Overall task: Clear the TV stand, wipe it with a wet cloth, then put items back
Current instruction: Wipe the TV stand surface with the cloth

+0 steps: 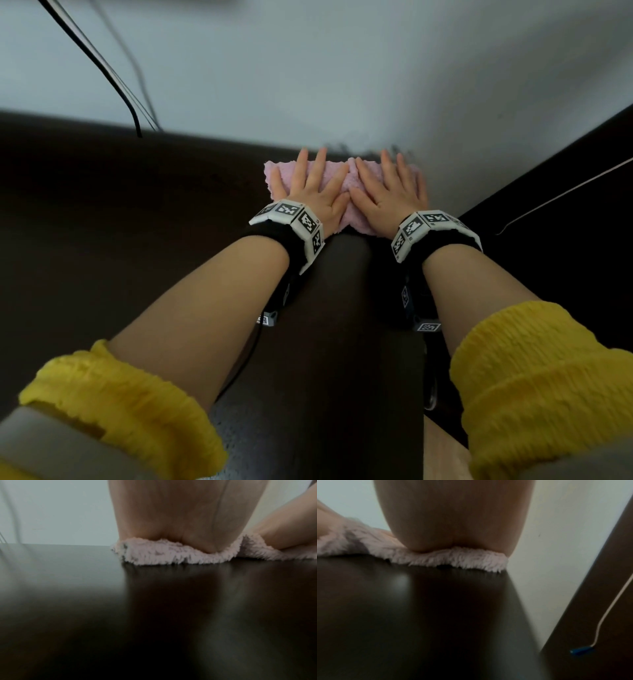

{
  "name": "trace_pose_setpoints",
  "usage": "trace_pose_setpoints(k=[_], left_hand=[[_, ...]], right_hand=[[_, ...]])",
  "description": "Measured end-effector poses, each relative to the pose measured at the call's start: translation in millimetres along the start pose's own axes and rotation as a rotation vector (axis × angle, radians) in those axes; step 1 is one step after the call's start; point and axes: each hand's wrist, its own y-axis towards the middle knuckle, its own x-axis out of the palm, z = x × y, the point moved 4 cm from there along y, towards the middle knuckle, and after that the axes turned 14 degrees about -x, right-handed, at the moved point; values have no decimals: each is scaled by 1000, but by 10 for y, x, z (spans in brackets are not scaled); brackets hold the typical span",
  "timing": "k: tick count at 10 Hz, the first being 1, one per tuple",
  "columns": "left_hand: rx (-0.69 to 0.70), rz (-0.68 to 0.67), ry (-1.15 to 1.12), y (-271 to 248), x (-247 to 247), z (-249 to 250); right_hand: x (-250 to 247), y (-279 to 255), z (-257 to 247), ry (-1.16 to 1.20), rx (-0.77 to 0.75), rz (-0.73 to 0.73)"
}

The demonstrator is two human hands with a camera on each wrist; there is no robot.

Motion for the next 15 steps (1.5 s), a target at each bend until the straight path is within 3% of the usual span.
trace_pose_setpoints(k=[2,3,5,8,11,13,15], left_hand=[[14,4,20,-303,77,203],[33,11,42,-495,134,238],[76,-33,99,-1019,246,222],[209,-108,118,-2280,622,-56],[273,-207,156,-3673,1031,-529],[269,-226,180,-4203,1172,-758],[246,-281,194,-4393,1182,-810]], right_hand=[[72,-382,124,36,-21,21],[235,-554,145,-11,-43,-36],[539,-1012,55,-24,-110,23],[1056,-2293,-560,-11,11,50],[1552,-3637,-1406,-138,173,-95],[1850,-4079,-1734,-185,154,-138],[1944,-4276,-1897,-147,115,-105]])
